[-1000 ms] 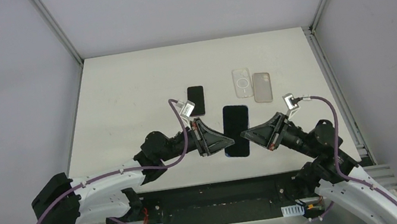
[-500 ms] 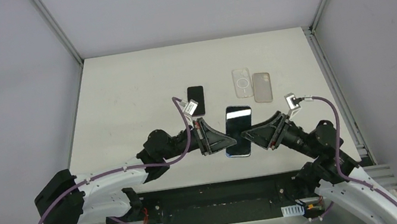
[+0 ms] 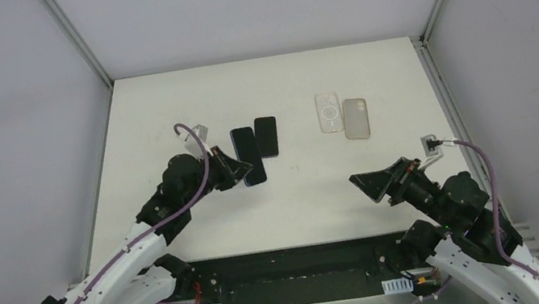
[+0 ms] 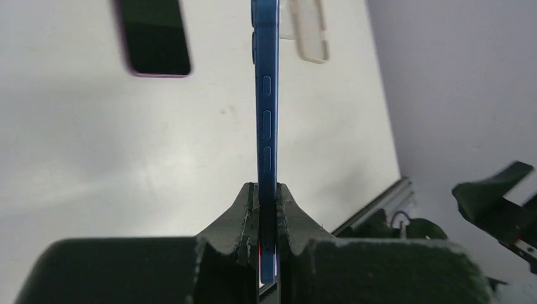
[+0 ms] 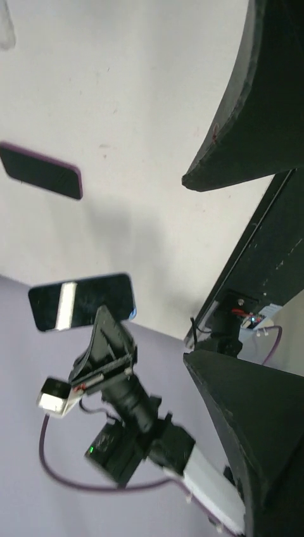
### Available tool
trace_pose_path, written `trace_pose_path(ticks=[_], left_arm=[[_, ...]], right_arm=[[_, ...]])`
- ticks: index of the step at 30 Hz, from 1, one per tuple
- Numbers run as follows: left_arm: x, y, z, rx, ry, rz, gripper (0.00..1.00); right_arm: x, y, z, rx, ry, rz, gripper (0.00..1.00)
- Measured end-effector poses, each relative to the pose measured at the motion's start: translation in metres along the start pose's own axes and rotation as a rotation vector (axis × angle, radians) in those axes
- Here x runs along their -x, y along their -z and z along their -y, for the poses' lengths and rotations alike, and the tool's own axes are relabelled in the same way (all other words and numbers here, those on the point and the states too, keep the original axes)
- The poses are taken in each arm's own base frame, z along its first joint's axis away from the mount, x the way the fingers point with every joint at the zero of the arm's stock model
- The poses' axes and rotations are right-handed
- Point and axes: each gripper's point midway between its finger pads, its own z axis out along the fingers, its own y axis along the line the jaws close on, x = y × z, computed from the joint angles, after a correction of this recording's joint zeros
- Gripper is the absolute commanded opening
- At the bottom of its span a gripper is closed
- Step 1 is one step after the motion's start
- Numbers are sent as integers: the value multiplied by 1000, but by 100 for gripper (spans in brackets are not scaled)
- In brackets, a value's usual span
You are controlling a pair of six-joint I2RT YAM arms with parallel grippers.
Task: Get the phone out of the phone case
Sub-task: Place the phone at the center of the board.
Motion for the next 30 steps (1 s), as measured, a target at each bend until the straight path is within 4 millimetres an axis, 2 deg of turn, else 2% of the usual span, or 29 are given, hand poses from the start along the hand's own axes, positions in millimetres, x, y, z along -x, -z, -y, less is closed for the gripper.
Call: trace_pose_path(ticks=[6, 9, 12, 16, 20, 24, 30], left_arm=[[32, 3, -63, 283, -13, -71, 0], [29, -8, -100, 393, 6, -155, 0], [16, -19, -121, 433, 12, -262, 0], [12, -40, -132, 415, 14, -369, 0], [28, -62, -137, 362, 15, -398, 0], [42, -74, -150, 345, 39, -403, 0], [46, -90, -173, 350, 94, -436, 0]], right_arm=[[-19, -5, 37, -153, 8, -60, 99], [-28, -11, 46, -199, 10, -109, 99], [-36, -13, 51, -212, 9, -139, 99], [-41, -14, 55, -217, 7, -156, 99], [-44, -14, 57, -220, 7, -160, 99], [-46, -15, 60, -225, 7, -164, 99], [-46, -16, 61, -229, 7, -168, 99]])
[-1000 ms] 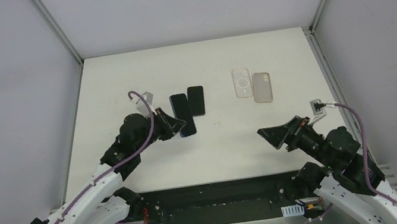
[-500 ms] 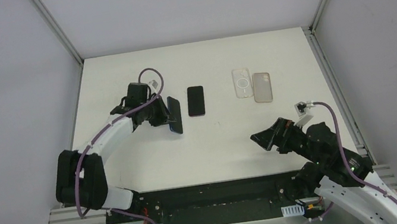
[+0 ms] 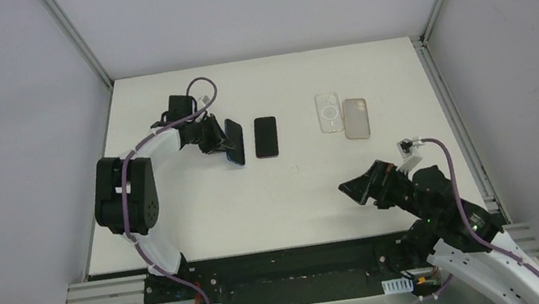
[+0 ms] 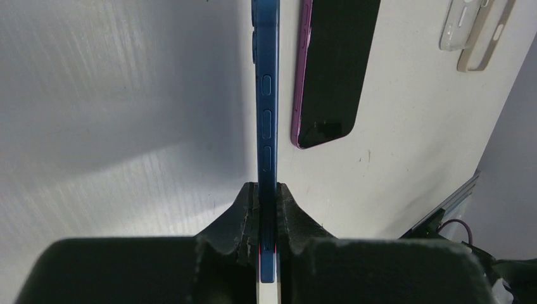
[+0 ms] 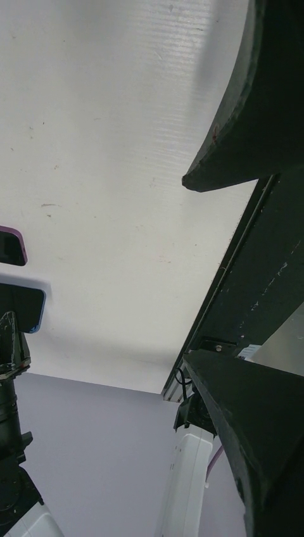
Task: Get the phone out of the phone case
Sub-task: Place the phone at the center of the board.
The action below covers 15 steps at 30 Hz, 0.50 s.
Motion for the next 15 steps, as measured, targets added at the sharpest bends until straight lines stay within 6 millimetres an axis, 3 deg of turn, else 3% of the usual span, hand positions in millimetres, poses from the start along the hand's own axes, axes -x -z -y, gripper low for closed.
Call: trace_pose_path(ticks=[15], left_arm=[[24, -36, -3, -27, 16, -39, 0]], right_arm=[[-9, -8, -6, 3, -35, -64, 99]])
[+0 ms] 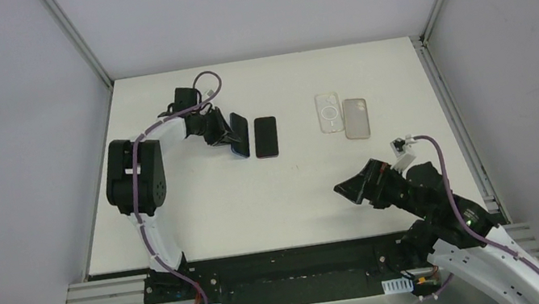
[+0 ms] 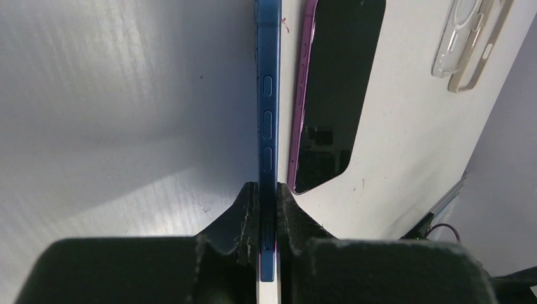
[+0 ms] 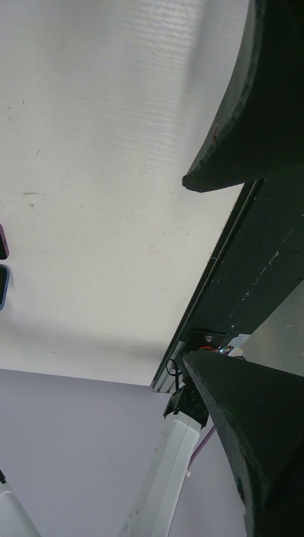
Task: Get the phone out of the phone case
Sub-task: Place the phone at the center of the board.
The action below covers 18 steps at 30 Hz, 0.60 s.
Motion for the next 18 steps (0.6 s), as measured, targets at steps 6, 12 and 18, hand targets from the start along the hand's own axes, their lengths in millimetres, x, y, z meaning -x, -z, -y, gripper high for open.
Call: trace_pose_path(ticks=[6, 12, 18], left_arm=[[6, -7, 3, -27, 1, -6, 0], [7, -11, 6, -51, 4, -15, 0], [8, -15, 8, -71, 7, -20, 1]], right_arm=[[0, -1, -1, -1, -10, -2, 99], [-1, -4, 1, -12, -12, -10, 99], [-1, -4, 1, -13, -15, -11, 99]])
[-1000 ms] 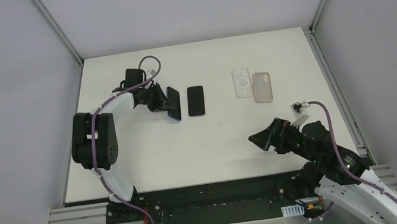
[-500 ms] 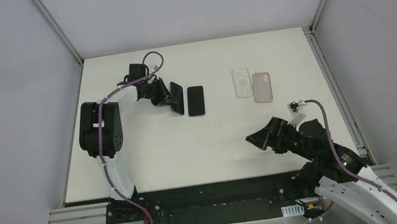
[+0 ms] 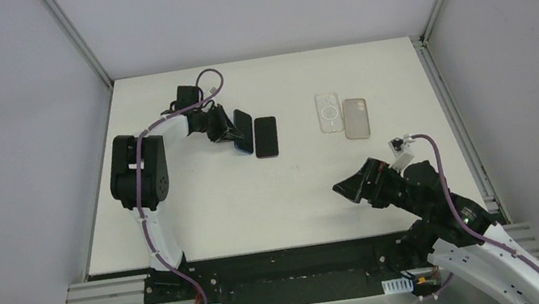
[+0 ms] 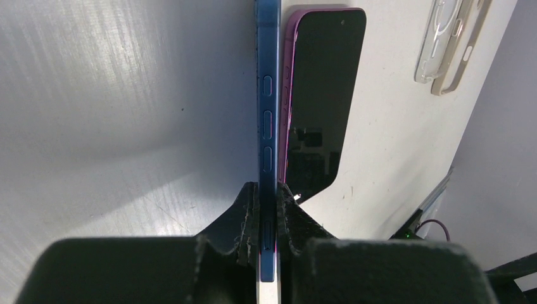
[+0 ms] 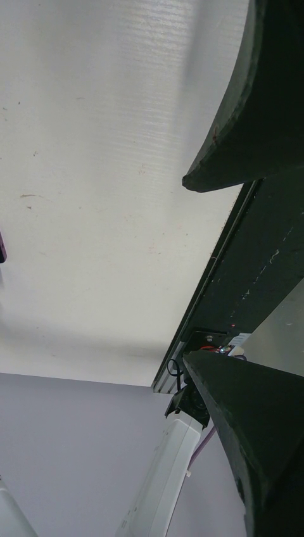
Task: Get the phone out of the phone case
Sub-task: Place the phone at the center of the board.
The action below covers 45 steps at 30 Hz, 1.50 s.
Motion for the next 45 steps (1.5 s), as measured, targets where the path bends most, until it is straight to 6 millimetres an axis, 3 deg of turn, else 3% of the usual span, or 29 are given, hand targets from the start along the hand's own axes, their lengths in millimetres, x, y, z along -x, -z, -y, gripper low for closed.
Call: trace_pose_path(ticks=[5, 15, 27, 45], left_arm=[[0, 0, 1, -5, 2, -2, 14], [-3, -3, -3, -2, 14, -14, 18], [-5, -4, -7, 12, 16, -18, 43], [-2, -3, -17, 62, 8, 4, 53]], right_arm=[[0, 0, 0, 0, 0, 0, 99], [0, 0, 0, -1, 0, 0, 99], [0, 0, 0, -1, 0, 1, 99], [0, 1, 1, -3, 0, 3, 99]])
